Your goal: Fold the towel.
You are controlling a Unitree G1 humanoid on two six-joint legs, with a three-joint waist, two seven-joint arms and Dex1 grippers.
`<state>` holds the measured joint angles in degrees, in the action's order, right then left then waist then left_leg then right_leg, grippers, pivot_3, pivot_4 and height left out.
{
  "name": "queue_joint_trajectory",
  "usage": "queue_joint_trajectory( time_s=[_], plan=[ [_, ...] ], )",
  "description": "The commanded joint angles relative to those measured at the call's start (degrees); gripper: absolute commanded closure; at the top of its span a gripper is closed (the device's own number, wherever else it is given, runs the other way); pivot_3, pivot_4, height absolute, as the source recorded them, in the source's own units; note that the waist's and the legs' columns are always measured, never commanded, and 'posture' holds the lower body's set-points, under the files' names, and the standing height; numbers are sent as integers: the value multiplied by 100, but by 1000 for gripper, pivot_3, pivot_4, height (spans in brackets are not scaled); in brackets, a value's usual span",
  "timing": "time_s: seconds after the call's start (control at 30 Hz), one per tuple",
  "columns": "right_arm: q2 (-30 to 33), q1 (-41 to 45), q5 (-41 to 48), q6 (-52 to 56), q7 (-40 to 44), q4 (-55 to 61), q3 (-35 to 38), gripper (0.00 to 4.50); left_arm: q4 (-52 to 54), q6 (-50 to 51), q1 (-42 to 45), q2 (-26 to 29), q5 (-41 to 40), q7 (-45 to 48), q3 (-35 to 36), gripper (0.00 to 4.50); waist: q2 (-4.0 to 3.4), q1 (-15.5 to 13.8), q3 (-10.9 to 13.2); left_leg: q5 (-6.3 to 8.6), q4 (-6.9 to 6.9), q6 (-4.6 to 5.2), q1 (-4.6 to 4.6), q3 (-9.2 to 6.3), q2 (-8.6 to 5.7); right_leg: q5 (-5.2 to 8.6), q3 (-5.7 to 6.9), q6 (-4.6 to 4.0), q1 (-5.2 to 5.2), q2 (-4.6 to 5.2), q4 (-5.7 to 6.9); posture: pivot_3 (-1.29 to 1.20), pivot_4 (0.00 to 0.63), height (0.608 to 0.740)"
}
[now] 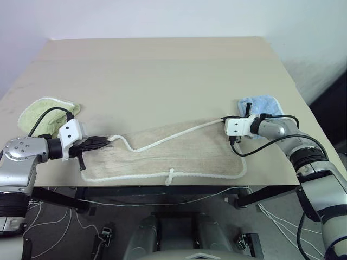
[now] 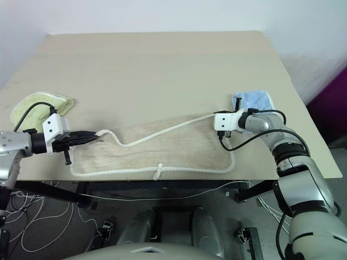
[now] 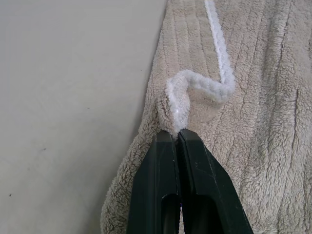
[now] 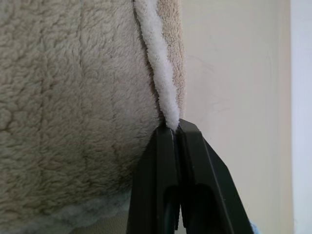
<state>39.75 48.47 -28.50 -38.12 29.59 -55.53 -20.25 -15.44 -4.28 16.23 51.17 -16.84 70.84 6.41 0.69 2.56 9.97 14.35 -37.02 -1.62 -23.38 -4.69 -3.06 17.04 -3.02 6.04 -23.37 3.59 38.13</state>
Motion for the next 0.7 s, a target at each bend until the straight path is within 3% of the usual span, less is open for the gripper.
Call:
queue_joint_trajectory(
  time_s=[0.03,0.23,0.43,0.7],
  plan=[
    [41,106,74,-77,31,0,54,4493,188,-10,6,6,-30,-30,83,4500,0,0,0,0,0,0,0,0,0,0,0,0,0,0,0,0,150,740],
    [166,314,150,10,-145,119,232,4493,-19,75,324,-163,-197,-335,304,4500,-1,-11,1,0,0,0,0,0,0,0,0,0,0,1,0,0,150,740],
    [218,813,871,371,338,133,740,4493,-851,119,1359,-455,-262,-1064,681,4500,0,0,1,-1,-4,-1,-2,-1,-2,0,1,0,-2,1,2,0,150,740],
    [454,1964,1387,782,859,-169,1206,4493,-2293,-203,3081,-447,-195,-1509,916,4500,0,0,2,-2,-5,-3,-6,0,-4,0,1,1,-7,0,4,0,150,740]
  ],
)
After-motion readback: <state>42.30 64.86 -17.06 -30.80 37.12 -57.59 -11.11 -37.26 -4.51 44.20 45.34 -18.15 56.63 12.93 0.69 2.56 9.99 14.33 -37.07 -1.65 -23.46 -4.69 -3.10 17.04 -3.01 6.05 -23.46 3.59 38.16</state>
